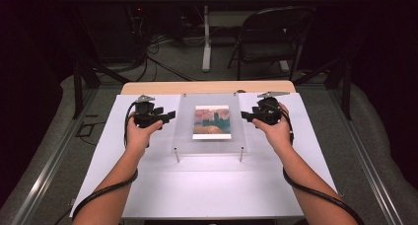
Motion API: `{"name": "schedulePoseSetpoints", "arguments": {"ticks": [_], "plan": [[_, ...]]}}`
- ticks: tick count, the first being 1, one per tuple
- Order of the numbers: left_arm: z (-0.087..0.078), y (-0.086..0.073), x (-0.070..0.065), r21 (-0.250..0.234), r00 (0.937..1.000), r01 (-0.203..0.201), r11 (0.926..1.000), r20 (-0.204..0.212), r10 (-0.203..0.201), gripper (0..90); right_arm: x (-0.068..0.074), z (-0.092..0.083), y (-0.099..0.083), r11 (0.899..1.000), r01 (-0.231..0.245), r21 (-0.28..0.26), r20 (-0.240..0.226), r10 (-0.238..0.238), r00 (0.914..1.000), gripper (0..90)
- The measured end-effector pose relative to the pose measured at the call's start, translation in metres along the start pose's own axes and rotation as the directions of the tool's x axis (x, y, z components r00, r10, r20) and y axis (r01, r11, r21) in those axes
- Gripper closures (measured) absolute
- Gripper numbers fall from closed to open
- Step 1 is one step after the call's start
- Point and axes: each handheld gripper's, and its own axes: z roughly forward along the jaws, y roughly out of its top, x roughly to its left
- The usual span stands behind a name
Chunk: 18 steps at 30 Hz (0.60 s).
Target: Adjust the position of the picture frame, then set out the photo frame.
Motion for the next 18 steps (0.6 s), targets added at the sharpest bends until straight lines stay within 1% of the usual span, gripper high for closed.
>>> {"name": "schedulePoseSetpoints", "arguments": {"ticks": [1,2,4,5,8,11,12,13,14,18], "plan": [[0.003,0.001,0.001,0.007,0.9999,0.011,0.9999,0.010,-0.011,36.8,0.000,0.000,0.000,1.000,0.000,0.000,0.000,0.000,1.0000,42.4],[0.005,0.003,0.002,0.014,0.9997,0.019,0.9997,0.016,-0.019,36.8,-0.001,0.005,0.003,1.000,0.009,-0.002,0.011,-0.009,0.9999,41.4],[0.011,0.006,0.002,0.015,0.9991,0.036,0.9992,0.022,-0.036,36.8,-0.002,0.007,0.004,1.000,0.010,0.000,0.015,-0.010,0.9998,41.1],[0.013,0.007,0.003,0.013,0.9989,0.038,0.9992,0.027,-0.038,36.4,-0.003,0.013,0.006,1.000,0.002,0.008,0.014,-0.002,0.9999,40.6],[0.020,0.010,0.002,0.026,0.9987,0.047,0.9986,0.019,-0.047,36.0,-0.003,0.017,0.008,1.000,-0.004,0.019,0.011,0.004,0.9999,39.7],[0.027,0.012,0.001,0.039,0.9982,0.058,0.9975,0.012,-0.059,36.0,-0.003,0.026,0.009,0.999,-0.002,0.032,0.009,0.002,1.0000,38.7],[0.032,0.013,0.000,0.049,0.9981,0.060,0.9970,0.010,-0.060,36.0,-0.002,0.030,0.008,0.999,-0.008,0.036,0.010,0.007,0.9999,38.3],[0.032,0.013,0.000,0.049,0.9981,0.060,0.9970,0.010,-0.060,36.0,-0.002,0.030,0.008,0.999,-0.008,0.036,0.010,0.007,0.9999,38.3],[0.034,0.013,-0.001,0.050,0.9981,0.061,0.9969,0.004,-0.061,36.0,-0.001,0.032,0.008,0.999,-0.013,0.036,0.005,0.013,0.9999,38.1],[0.043,0.012,-0.003,0.072,0.9979,0.064,0.9953,0.009,-0.065,36.0,-0.002,0.040,0.007,0.998,-0.044,0.043,-0.009,0.045,0.9989,37.8]]}}
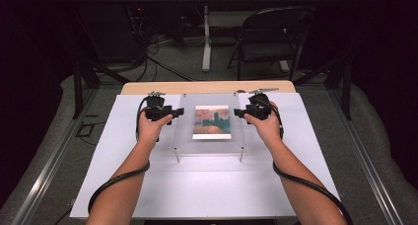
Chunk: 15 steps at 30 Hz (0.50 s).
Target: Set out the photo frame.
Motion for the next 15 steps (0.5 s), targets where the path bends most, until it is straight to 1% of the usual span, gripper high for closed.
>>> {"name": "schedulePoseSetpoints", "arguments": {"ticks": [1,2,3,4,6,7,8,11,12,15], "plan": [[0.002,0.000,0.000,0.004,1.0000,0.000,1.0000,0.003,0.000,36.0,-0.001,0.002,0.000,1.000,-0.015,0.008,-0.004,0.015,0.9999,37.5],[0.005,-0.002,0.000,0.007,0.9999,0.009,0.9999,0.010,-0.009,36.0,-0.003,0.005,-0.001,0.998,-0.054,0.010,-0.022,0.054,0.9983,37.5],[0.005,-0.002,0.000,0.007,0.9999,0.009,0.9999,0.010,-0.009,36.0,-0.003,0.005,-0.001,0.998,-0.054,0.010,-0.022,0.054,0.9983,37.5],[0.006,-0.003,0.001,0.019,0.9996,0.021,0.9996,0.017,-0.021,35.9,-0.003,0.008,-0.003,0.995,-0.097,0.009,-0.037,0.097,0.9946,37.5],[0.008,-0.005,0.002,0.019,0.9993,0.033,0.9993,0.016,-0.033,36.0,-0.002,0.012,-0.003,0.995,-0.100,0.011,-0.042,0.100,0.9941,37.5],[0.009,-0.005,0.002,0.018,0.9991,0.039,0.9991,0.017,-0.039,35.9,-0.001,0.013,-0.004,0.995,-0.101,0.021,-0.041,0.102,0.9939,37.5],[0.010,-0.006,0.002,0.021,0.9986,0.048,0.9986,0.018,-0.049,35.7,0.000,0.014,-0.004,0.996,-0.091,0.021,-0.038,0.091,0.9951,37.5],[0.012,-0.006,0.002,0.029,0.9983,0.051,0.9983,0.026,-0.051,35.4,0.001,0.016,-0.004,0.995,-0.100,0.029,-0.042,0.101,0.9940,37.5],[0.013,-0.006,0.001,0.035,0.9978,0.056,0.9978,0.035,-0.057,35.2,0.002,0.017,-0.004,0.994,-0.101,0.032,-0.046,0.102,0.9937,37.5],[0.015,-0.007,0.000,0.050,0.9976,0.054,0.9973,0.041,-0.056,34.9,0.004,0.019,-0.003,0.994,-0.100,0.047,-0.054,0.102,0.9933,37.3]]}}
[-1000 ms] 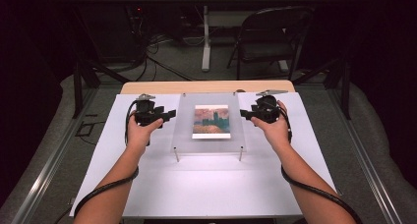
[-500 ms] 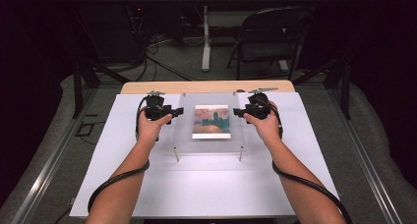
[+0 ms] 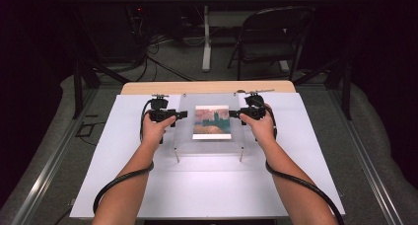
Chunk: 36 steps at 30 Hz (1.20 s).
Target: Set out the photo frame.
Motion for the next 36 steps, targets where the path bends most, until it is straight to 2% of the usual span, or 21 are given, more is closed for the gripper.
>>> {"name": "schedulePoseSetpoints", "arguments": {"ticks": [4,8,15,18,22,29,36], "plan": [[0.005,-0.003,-0.001,0.014,0.9998,0.017,0.9998,0.006,-0.017,34.8,0.001,0.003,-0.002,1.000,-0.014,0.022,0.003,0.014,0.9999,37.4],[0.009,-0.005,-0.001,0.022,0.9996,0.028,0.9994,-0.010,-0.027,33.4,0.002,0.004,-0.003,0.999,-0.027,0.020,-0.003,0.027,0.9996,37.4],[0.010,-0.008,-0.002,0.023,0.9994,0.030,0.9993,-0.017,-0.029,33.3,0.000,0.003,-0.004,0.999,-0.043,0.013,0.019,0.042,0.9989,37.4],[0.012,-0.009,-0.001,0.028,0.9994,0.028,0.9992,-0.020,-0.027,32.9,-0.002,0.003,-0.005,0.998,-0.050,0.033,0.032,0.049,0.9983,37.0],[0.013,-0.012,0.000,0.007,0.9977,0.067,0.9977,-0.013,-0.067,32.5,-0.003,0.006,-0.009,0.997,-0.060,0.055,0.037,0.058,0.9976,36.3],[0.016,-0.016,0.000,-0.029,0.9966,0.080,0.9964,-0.016,-0.081,32.4,-0.006,0.011,-0.014,0.992,-0.127,0.028,0.027,0.126,0.9917,33.4],[0.017,-0.019,0.000,-0.051,0.9946,0.101,0.9936,-0.018,-0.102,32.1,-0.005,0.015,-0.019,0.986,-0.169,0.007,0.020,0.168,0.9855,28.5]]}}
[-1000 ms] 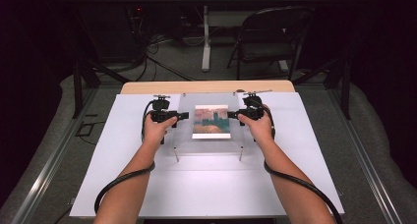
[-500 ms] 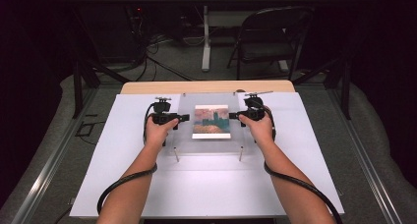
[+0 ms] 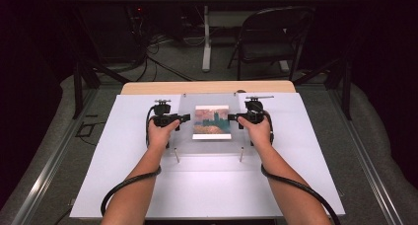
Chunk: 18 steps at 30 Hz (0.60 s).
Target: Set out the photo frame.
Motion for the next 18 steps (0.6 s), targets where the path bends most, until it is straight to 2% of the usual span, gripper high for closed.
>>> {"name": "schedulePoseSetpoints", "arguments": {"ticks": [1,3,8,12,18], "plan": [[0.0002,-0.0002,0.0004,-0.001,1.0000,0.007,1.0000,0.003,-0.007,32.1,-0.0001,0.0013,-0.0010,1.000,-0.028,0.002,-0.019,0.028,0.9994,27.7],[0.0005,-0.0005,0.0004,-0.002,0.9999,0.014,0.9999,0.003,-0.014,32.1,-0.0002,0.0034,-0.0028,0.999,-0.044,-0.002,-0.031,0.044,0.9985,27.0],[0.0008,-0.0016,0.0021,-0.012,0.9998,0.017,0.9998,0.012,-0.017,32.3,0.0013,0.0040,-0.0037,0.998,-0.056,-0.010,-0.023,0.056,0.9982,26.9],[0.0011,-0.0026,0.0040,-0.013,0.9982,0.056,0.9984,0.021,-0.055,33.5,0.0018,0.0041,-0.0049,0.998,-0.059,-0.022,-0.021,0.059,0.9981,27.2],[0.0014,-0.0026,0.0045,-0.019,0.9976,0.066,0.9976,0.023,-0.066,34.7,0.0015,0.0036,-0.0054,0.998,-0.059,-0.018,-0.022,0.058,0.9980,27.2]]}}
